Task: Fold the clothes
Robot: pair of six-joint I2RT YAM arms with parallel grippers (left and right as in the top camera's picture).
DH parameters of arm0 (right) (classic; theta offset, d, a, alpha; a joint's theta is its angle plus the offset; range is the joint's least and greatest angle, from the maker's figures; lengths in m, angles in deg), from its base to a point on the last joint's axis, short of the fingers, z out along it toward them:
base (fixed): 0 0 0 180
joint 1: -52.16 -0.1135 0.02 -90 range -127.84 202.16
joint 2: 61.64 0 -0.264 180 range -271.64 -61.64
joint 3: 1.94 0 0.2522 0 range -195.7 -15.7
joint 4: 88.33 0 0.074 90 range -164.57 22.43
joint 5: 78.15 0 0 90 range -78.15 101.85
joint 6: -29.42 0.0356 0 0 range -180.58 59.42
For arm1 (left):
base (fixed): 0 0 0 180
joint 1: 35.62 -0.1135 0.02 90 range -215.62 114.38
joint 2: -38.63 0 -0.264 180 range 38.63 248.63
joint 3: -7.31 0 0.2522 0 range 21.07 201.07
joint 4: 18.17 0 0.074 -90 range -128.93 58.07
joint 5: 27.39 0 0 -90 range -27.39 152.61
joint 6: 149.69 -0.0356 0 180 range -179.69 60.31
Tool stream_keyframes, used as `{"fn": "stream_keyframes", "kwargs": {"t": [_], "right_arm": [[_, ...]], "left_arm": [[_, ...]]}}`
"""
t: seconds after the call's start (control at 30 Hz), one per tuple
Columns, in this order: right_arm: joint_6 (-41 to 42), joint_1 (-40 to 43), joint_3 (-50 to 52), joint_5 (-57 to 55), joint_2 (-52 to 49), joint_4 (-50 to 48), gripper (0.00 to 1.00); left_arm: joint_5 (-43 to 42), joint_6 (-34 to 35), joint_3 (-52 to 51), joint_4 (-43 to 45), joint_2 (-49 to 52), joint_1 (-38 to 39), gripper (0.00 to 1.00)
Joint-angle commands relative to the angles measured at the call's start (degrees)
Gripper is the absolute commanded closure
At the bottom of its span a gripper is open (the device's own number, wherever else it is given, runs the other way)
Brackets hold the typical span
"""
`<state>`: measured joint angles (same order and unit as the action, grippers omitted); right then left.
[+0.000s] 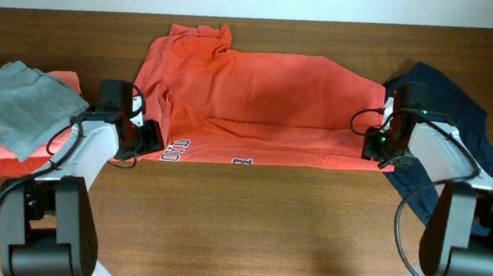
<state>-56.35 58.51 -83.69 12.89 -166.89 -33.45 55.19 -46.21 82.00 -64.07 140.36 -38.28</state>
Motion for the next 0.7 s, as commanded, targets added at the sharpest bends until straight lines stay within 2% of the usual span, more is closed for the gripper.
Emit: {"fn": "stream_keyframes", "kwargs": {"t": [0.0, 0.23, 0.3, 0.4, 0.67], "right_arm": [[-0.37, 0.48, -0.07, -0.22, -1.31, -1.84, 0.47], [-0.35, 0.48, -0.15, -0.42, -1.31, -5.51, 0.48], [-0.35, 0.48, -0.15, -0.42, -1.31, -5.81, 0.48], [-0.35, 0.48, -0.15, -0.42, -1.31, -5.81, 0.48], [-0.35, 0.48, -0.15, -0.42, -1.31, -5.81, 0.85]], "left_arm": [[0.26, -0.26, -1.42, 1.33, -0.44, 0.04, 0.42], [0.24, -0.26, -2.99, 4.59, 0.17, 0.04, 0.43], [0.22, -0.26, -2.99, 5.53, 1.53, 0.04, 0.5], [0.2, -0.26, -2.99, 6.97, 3.78, 0.04, 0.5], [0.17, -0.26, -2.99, 9.38, 9.38, 0.04, 0.51]]}}
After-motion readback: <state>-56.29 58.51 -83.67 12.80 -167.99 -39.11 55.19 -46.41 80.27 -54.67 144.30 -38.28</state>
